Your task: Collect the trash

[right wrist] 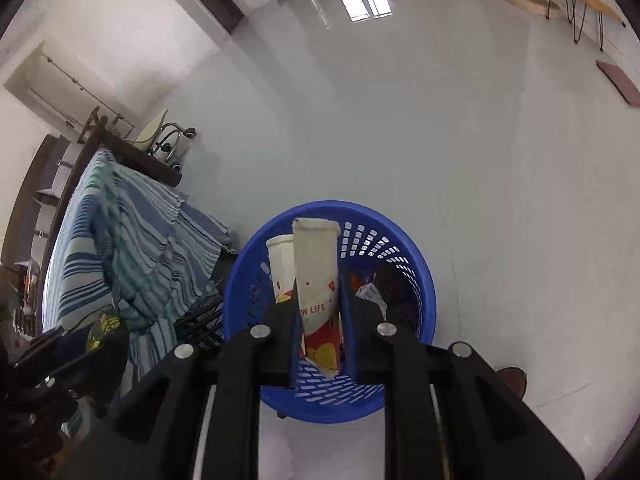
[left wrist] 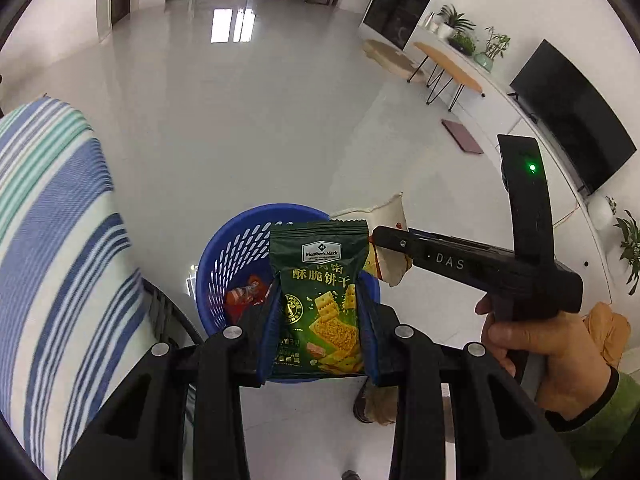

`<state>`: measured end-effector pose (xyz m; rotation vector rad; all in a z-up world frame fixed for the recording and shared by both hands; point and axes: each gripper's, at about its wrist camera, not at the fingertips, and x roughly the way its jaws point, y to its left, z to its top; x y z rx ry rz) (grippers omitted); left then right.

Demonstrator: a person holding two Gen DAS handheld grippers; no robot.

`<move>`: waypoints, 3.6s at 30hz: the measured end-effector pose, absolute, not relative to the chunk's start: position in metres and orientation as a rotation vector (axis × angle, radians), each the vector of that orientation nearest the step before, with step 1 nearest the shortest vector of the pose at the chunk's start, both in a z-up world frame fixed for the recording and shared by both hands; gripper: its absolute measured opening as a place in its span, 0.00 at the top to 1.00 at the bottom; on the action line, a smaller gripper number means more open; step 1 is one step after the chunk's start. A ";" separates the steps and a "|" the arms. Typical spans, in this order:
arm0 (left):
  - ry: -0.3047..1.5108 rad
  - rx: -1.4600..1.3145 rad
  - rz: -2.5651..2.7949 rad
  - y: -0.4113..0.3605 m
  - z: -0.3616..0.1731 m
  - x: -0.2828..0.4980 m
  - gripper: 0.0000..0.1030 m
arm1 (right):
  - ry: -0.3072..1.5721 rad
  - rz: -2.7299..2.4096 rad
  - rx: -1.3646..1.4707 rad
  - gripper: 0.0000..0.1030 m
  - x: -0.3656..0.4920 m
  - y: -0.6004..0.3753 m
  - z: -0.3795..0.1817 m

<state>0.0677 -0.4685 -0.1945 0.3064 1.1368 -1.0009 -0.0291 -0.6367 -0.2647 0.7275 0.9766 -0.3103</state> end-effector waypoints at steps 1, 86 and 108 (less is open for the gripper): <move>1.169 0.319 -0.981 -0.477 -0.199 0.071 0.66 | 0.978 -0.306 0.765 0.81 -0.028 -0.642 -0.279; 0.877 0.430 -0.760 -0.378 -0.076 -0.056 0.05 | 0.882 -0.469 0.336 0.05 -0.198 -0.483 -0.085; 0.878 0.429 -0.763 -0.376 -0.079 -0.050 0.05 | 0.907 -0.469 0.338 0.05 -0.196 -0.485 -0.092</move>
